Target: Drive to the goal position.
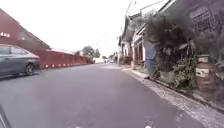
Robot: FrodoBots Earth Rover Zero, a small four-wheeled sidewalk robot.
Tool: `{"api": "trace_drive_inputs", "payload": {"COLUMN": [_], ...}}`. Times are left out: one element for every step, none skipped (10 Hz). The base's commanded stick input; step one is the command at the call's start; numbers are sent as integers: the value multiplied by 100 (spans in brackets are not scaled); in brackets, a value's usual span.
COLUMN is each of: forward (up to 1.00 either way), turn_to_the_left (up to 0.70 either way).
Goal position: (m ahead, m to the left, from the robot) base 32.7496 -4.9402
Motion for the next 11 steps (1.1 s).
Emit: {"api": "trace_drive_inputs", "payload": {"forward": [100, 100, 100, 100, 100, 100, 100, 100, 100, 100, 100], "turn_to_the_left": [0, 0, 0, 0, 0, 0, 0, 0, 0, 0, 0]}}
